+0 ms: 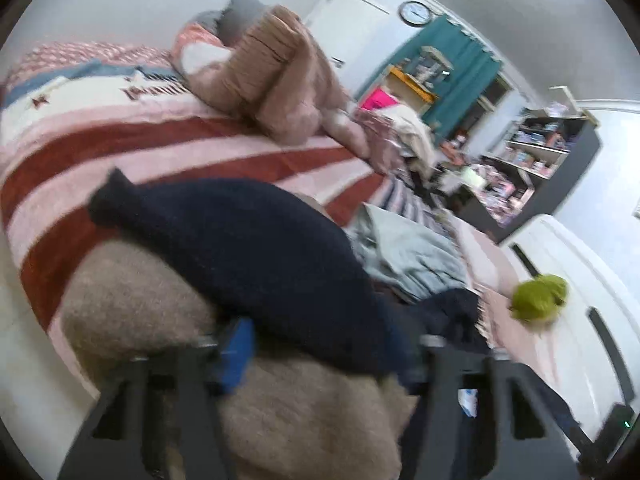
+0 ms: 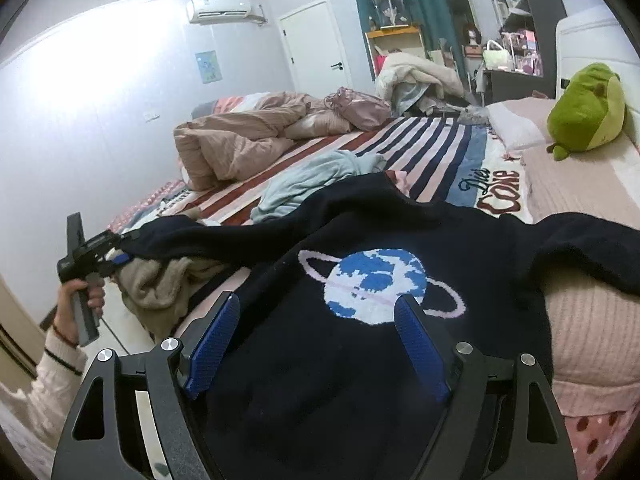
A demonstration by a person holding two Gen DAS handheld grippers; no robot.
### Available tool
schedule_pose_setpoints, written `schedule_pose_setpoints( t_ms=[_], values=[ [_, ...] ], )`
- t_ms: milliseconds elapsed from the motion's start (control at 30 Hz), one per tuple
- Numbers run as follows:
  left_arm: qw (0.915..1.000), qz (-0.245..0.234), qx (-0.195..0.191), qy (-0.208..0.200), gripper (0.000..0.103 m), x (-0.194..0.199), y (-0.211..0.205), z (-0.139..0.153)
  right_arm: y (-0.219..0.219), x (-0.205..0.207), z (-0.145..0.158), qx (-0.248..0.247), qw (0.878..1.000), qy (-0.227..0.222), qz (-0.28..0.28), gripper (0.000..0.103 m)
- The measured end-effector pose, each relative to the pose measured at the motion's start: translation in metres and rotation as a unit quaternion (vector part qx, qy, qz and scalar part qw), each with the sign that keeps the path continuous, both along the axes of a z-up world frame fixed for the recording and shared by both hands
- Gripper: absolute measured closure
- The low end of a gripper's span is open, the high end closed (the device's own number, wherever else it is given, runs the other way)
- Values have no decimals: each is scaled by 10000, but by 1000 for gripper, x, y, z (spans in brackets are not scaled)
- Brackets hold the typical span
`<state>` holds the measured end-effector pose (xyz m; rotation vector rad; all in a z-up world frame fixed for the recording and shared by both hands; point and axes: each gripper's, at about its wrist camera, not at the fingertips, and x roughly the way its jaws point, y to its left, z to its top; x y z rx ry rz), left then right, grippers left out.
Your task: Fold small clothes
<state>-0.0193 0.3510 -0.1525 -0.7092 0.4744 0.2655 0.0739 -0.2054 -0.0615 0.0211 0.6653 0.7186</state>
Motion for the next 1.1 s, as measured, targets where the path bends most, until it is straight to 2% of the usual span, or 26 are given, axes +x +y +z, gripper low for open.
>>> schedule_pose_setpoints(
  t_ms=[33,100,133,267,400,500,567,667,767,800,867,967,1033,1100],
  values=[
    [9999,99,57,75,85,2,1,1,-1,1,-2,28,10000,23,-16,26],
    [9997,168,119,120,91,6,5,4,-7,1,-4,92,9999,54,-42,26],
    [9995,193,218,110,99,6,3,9,-9,1,-5,112,9999,64,-58,26],
    [9966,233,768,-169,99,7,-11,41,-25,-1,-9,201,9996,95,-153,26],
    [9894,-123,1312,-610,99,17,-44,82,-44,-5,-10,329,9991,85,-265,26],
    [9779,-635,1694,-1051,99,27,-86,113,-60,-10,-8,416,9986,23,-337,26],
    [9654,-1176,1888,-1360,99,37,-123,130,-74,-14,-7,489,9980,-28,-402,26],
    [9378,-2283,2083,-1585,99,54,-191,137,-96,-20,-6,570,9971,-80,-498,26],
    [9090,-3407,1993,-1339,99,77,-266,111,-114,-25,-8,560,9967,-110,-585,26],
    [8976,-3826,1887,-1110,99,86,-294,92,-120,-26,-10,534,9965,-111,-628,26],
    [8805,-4383,1706,-588,98,98,-338,51,-131,-29,-16,486,9962,-75,-721,26],
    [8607,-4858,1470,402,98,111,-388,-16,-146,-33,-26,496,9952,74,-838,26],
    [8502,-4981,1502,802,96,109,-410,-43,-154,-35,-33,518,9944,179,-900,26],
    [8494,-4938,1650,859,82,103,-415,-50,-160,-38,-38,504,9938,250,-959,26]
  ],
)
